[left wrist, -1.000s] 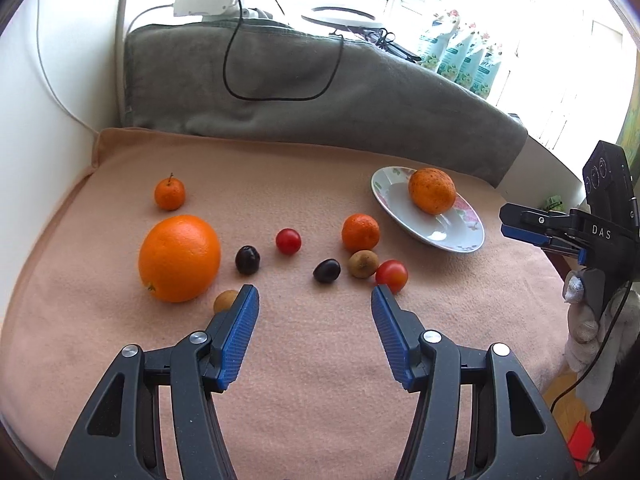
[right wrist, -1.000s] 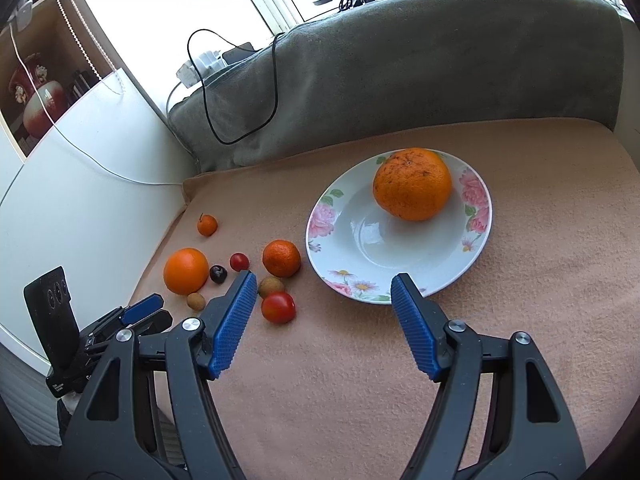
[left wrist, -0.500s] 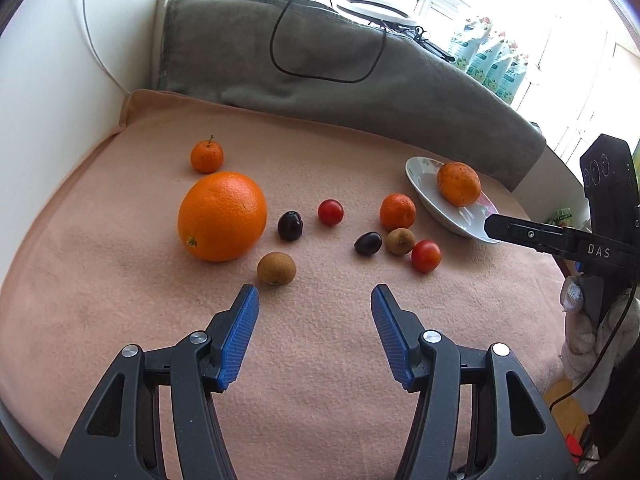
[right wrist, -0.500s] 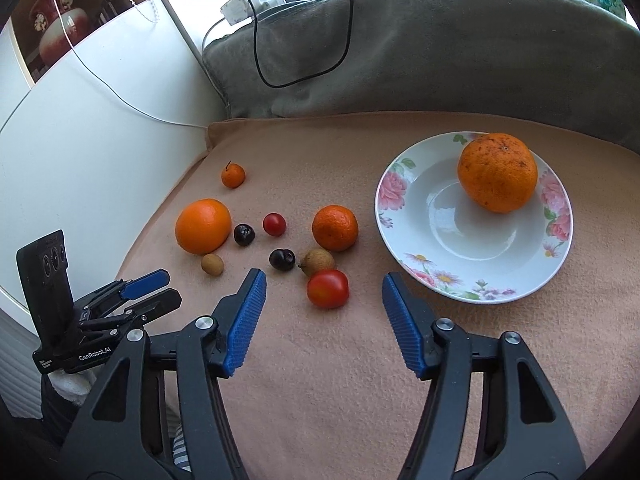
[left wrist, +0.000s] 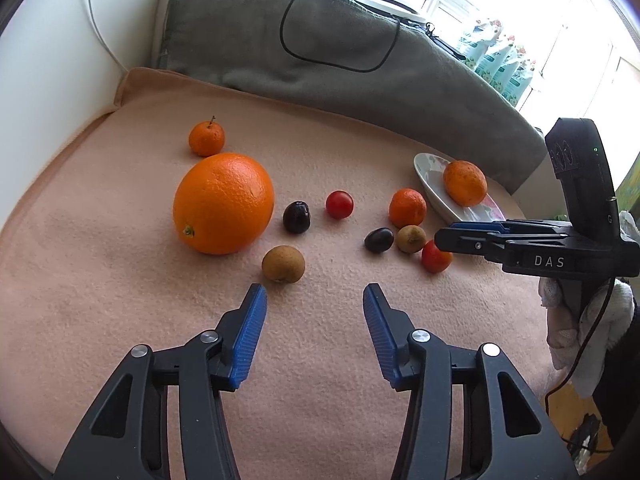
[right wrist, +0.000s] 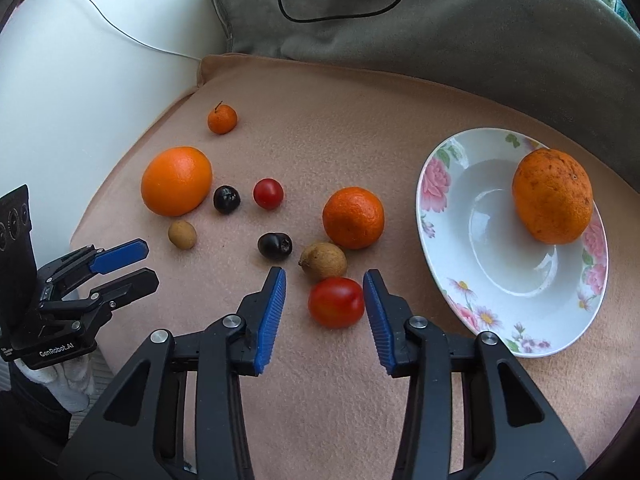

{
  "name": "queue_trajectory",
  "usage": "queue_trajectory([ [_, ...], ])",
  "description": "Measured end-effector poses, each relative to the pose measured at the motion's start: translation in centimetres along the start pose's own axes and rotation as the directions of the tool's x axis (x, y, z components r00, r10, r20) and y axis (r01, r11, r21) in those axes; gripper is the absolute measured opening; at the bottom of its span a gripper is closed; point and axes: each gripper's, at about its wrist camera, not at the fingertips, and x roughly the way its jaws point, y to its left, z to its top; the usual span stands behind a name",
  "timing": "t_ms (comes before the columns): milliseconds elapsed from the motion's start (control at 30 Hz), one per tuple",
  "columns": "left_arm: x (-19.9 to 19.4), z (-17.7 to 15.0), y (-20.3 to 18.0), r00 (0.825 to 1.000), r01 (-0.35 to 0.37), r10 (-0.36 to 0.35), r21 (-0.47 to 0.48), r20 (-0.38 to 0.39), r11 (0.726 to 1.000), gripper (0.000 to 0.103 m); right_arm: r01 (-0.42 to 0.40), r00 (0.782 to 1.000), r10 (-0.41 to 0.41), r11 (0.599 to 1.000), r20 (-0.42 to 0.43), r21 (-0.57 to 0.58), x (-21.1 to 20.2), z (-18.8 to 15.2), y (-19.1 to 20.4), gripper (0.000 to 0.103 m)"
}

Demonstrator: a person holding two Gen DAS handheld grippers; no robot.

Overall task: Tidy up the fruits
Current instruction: 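Move the right tool to the small brown kiwi and grasp it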

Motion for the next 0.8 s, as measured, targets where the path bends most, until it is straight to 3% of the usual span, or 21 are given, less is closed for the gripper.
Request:
queue_trajectory([
  [633, 2.1, 0.7, 0.8, 1.000, -0.004, 0.004, -0.012, -0.028, 1.000, 0.042, 0.033, 0.994, -0.040, 0.997, -0.106, -0.069, 3.3, 1.8, 0.7, 0.042],
  [800, 2.4, 0.8, 0.9, 0.999, -0.009, 0.008, -0.012, -0.035, 1.000, 0.042, 0.029, 0.993, -0.037, 0.997, -0.116, -0.070, 3.9, 2.1, 0.9, 0.035],
])
